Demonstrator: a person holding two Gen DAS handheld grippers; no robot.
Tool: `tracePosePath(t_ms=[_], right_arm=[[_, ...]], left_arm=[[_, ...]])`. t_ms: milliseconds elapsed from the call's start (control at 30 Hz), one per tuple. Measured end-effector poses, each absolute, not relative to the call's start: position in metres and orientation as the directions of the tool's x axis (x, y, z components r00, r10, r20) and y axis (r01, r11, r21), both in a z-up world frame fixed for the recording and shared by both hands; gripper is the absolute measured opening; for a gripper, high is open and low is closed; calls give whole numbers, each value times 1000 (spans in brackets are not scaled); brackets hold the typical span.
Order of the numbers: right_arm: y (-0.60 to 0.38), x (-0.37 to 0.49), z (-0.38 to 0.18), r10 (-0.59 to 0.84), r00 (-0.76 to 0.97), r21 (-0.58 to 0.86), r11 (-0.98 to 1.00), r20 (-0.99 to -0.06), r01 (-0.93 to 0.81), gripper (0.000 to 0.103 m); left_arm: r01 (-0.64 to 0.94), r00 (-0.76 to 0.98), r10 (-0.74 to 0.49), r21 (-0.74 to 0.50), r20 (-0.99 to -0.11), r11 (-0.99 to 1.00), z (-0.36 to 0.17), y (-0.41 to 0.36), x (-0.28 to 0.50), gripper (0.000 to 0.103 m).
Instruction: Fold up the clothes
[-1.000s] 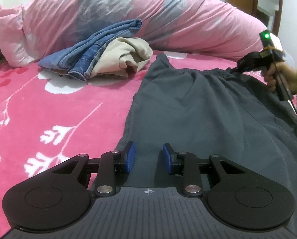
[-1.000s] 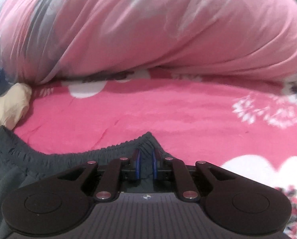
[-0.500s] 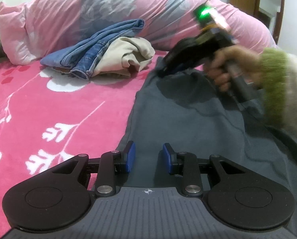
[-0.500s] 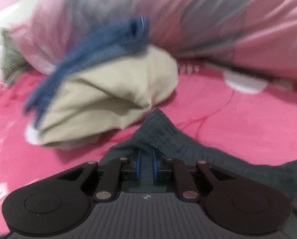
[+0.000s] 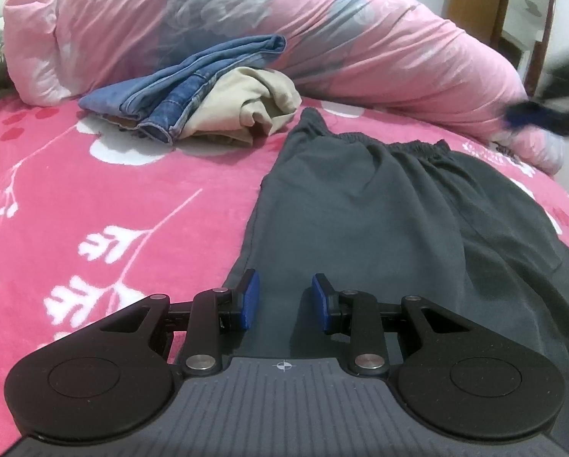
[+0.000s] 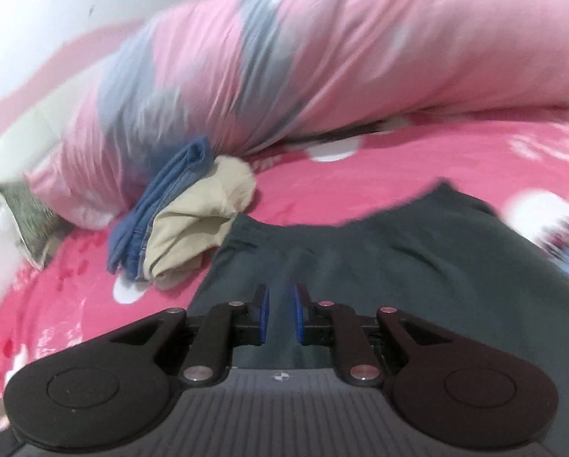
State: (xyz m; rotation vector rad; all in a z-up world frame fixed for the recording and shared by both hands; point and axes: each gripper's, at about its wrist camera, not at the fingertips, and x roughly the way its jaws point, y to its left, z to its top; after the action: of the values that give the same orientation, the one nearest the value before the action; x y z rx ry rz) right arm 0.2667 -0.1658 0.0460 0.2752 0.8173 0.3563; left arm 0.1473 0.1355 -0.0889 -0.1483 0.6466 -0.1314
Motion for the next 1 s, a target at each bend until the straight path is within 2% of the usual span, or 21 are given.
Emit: tracePosePath(t_ms=[133,300,400,533,633,767,933,1000], right_arm=[[-228,182,62,343,689,386,917,-639,-99,17],[-298,91,60,182,740,371,923,-647,98,18],[-325,55,49,80,737,316,930,-672,188,18],[-338,35,23,11,722,250,942,-691,225,18],[-340,35,0,0,715,218,953,-699,212,18],[-334,42,-25,74,710,261,952,-701,159,18],[-355,28,-46,109,717,356,912,-688,203,18],[-376,17,-55,132,726,445,857,-675,258,18]], left_arm=[[65,807,-167,-195,-567,979,-86,139,144,30],[64,840,-178,-233,-513,970,-68,146,133,30],[80,850,-185,-226,-493,971,-52,144,121,30],[135,823,-228,-212,-519,968,-43,132,94,30],[162,805,-248,-202,-539,966,-40,121,69,31],[193,805,-274,-204,-526,960,-34,101,33,31],[378,752,-451,-246,-482,893,-26,49,3,31],[464,713,-518,-236,-474,854,-27,21,-3,31]])
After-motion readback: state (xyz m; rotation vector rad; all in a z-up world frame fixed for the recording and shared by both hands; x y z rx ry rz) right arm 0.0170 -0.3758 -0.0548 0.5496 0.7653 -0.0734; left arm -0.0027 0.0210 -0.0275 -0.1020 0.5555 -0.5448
